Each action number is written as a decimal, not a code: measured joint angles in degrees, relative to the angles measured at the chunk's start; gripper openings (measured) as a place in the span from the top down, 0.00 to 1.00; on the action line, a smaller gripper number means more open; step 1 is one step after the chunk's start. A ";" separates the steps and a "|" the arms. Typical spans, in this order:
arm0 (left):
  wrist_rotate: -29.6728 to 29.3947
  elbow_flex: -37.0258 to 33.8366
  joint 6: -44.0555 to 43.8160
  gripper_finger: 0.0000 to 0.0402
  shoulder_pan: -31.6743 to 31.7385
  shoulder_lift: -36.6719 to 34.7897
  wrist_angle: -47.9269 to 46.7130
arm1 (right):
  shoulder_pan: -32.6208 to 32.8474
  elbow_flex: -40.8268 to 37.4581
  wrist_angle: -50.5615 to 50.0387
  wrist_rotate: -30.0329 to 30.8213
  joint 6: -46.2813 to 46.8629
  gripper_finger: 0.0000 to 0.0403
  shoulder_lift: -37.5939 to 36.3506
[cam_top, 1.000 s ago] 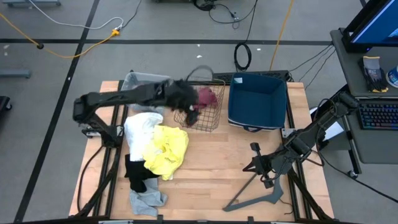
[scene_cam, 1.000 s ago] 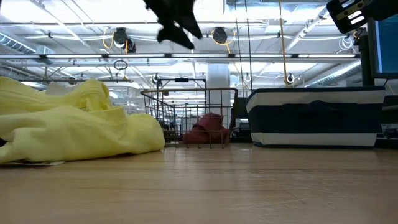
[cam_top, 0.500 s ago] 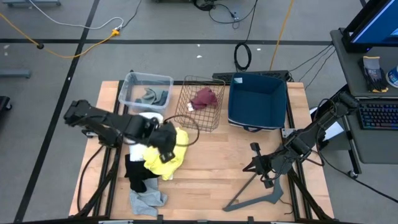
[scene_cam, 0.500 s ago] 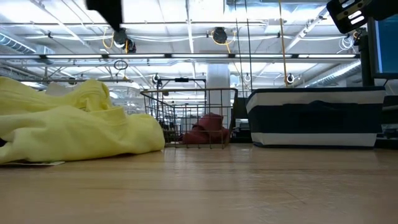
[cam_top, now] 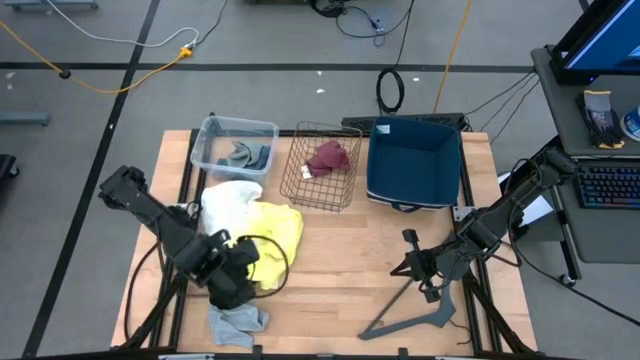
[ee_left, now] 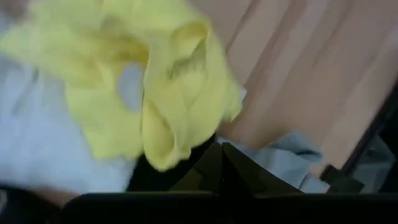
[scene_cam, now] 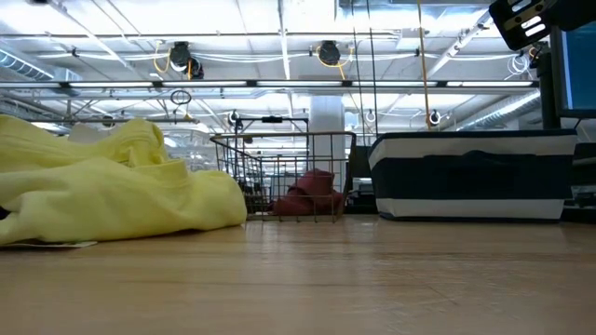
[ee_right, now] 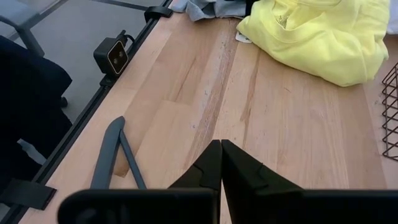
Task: Pick & Place Cloths
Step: Put the black boxer into the gold wire basket
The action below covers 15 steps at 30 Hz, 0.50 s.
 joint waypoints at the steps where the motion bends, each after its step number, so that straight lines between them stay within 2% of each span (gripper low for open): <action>1: 0.31 -1.03 -2.93 0.96 -1.14 0.03 -0.05 | 0.00 0.00 0.00 0.00 0.00 1.00 0.00; 9: 6.24 -9.40 -25.22 0.95 -7.33 0.03 0.27 | 0.00 0.00 0.00 0.00 -0.60 1.00 0.00; 12: 8.95 -11.59 -30.12 0.94 -8.71 0.06 0.79 | 0.00 0.00 0.12 0.00 -0.88 1.00 0.00; 15: 10.64 -12.22 -32.89 0.89 -9.81 0.06 1.55 | 0.00 0.00 0.17 0.00 -0.98 1.00 0.00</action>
